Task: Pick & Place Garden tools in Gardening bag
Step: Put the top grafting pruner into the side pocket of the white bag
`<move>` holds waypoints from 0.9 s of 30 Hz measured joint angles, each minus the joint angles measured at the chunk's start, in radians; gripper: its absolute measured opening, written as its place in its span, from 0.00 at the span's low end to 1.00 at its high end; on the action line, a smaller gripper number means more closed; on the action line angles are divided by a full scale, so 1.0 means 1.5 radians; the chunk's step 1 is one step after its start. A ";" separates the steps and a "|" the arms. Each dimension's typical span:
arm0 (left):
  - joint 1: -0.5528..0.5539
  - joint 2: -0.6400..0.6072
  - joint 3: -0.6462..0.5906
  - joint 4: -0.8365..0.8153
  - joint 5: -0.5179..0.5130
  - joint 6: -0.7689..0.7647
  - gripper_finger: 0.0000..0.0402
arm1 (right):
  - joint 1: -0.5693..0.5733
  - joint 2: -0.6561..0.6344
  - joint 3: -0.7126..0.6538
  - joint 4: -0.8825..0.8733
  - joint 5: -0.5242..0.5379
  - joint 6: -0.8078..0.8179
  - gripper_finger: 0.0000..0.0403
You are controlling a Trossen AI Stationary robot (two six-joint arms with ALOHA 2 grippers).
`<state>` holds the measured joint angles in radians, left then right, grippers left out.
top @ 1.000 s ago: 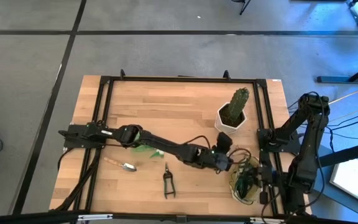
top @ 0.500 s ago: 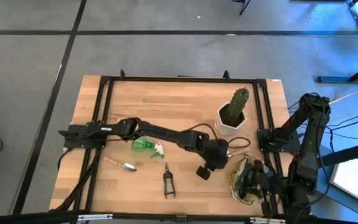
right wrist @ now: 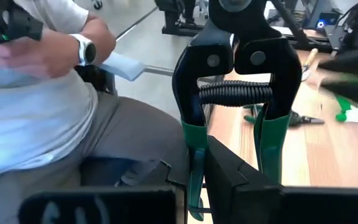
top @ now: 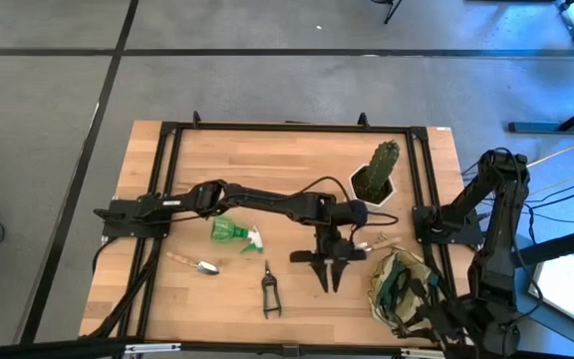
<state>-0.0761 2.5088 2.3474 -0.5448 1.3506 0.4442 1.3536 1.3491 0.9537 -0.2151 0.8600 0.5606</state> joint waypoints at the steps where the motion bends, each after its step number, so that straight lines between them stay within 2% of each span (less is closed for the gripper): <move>1: -0.003 0.000 0.000 0.030 0.001 -0.011 0.26 | 0.002 0.000 -0.013 0.021 0.001 -0.001 0.07; 3: -0.016 0.000 0.000 0.087 -0.036 -0.034 0.26 | 0.002 0.000 -0.044 0.075 0.002 -0.014 0.07; 8: -0.049 0.001 0.000 0.244 -0.220 -0.092 0.24 | 0.002 0.001 -0.113 0.235 -0.003 -0.062 0.07; 12: -0.055 0.001 0.000 0.336 -0.337 -0.113 0.23 | 0.002 0.001 -0.132 0.302 -0.047 -0.110 0.07; 21: -0.063 0.001 0.000 0.436 -0.329 -0.195 0.24 | 0.004 0.001 -0.132 0.306 -0.069 -0.182 0.07; 27: -0.061 0.001 0.000 0.552 -0.300 -0.301 0.24 | -0.015 0.001 -0.132 0.311 -0.086 -0.231 0.07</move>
<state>-0.1677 2.5107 2.3474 0.2829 0.8999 -0.0066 1.3310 1.3499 0.7563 0.2517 0.7315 0.2146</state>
